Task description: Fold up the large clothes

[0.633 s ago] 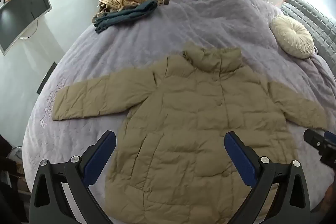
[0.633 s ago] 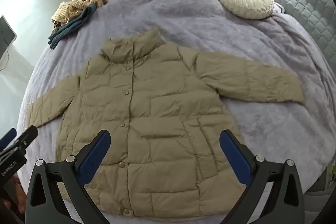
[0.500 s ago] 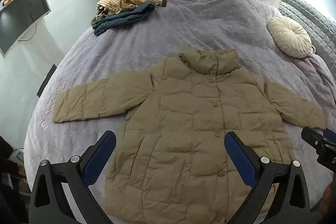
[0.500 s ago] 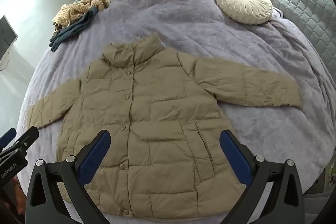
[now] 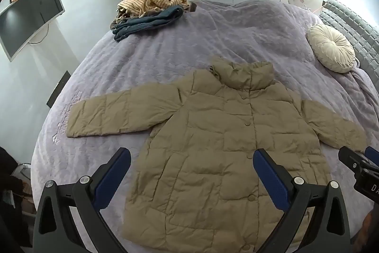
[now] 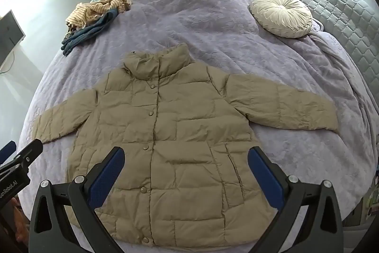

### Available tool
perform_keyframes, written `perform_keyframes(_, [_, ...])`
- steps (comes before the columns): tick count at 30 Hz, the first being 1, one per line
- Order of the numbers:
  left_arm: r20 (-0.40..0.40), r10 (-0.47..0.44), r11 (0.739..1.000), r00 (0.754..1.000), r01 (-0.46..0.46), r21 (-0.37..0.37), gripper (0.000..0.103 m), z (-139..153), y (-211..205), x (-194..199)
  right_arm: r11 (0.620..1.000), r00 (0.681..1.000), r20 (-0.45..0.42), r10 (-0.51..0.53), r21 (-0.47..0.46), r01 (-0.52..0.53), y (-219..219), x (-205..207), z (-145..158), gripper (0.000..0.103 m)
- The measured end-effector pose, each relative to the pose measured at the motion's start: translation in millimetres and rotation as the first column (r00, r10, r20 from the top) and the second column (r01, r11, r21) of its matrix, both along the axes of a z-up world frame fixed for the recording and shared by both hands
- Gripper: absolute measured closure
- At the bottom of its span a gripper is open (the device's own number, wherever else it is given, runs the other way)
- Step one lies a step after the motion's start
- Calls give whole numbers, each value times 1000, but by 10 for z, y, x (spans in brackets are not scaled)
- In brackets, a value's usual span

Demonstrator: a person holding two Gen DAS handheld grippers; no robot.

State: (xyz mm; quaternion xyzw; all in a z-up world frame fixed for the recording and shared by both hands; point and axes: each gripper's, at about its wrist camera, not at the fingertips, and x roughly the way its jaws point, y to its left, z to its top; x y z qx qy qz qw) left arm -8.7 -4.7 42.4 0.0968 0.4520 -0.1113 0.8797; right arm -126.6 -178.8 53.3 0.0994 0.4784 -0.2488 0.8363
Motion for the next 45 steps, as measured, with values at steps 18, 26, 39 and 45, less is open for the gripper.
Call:
perform_keyframes(18, [-5, -7, 1000, 1000, 7, 3, 0, -12, -8, 45, 1000, 1000, -5, 20, -5, -20, 49, 92, -10, 0])
perform_keyframes(26, [-5, -8, 1000, 1000, 8, 2, 0, -6, -25, 42, 1000, 1000, -4, 19, -6, -19, 55, 99, -2, 0])
perform_keyframes(39, [-4, -3, 1000, 1000, 3, 0, 0, -5, -55, 36, 1000, 1000, 0, 22, -10, -22, 74, 102, 25, 0])
perform_keyframes(45, [-1, -6, 1000, 1000, 6, 3, 0, 2, -34, 23, 1000, 1000, -1, 22, -11, -22, 79, 106, 21, 0])
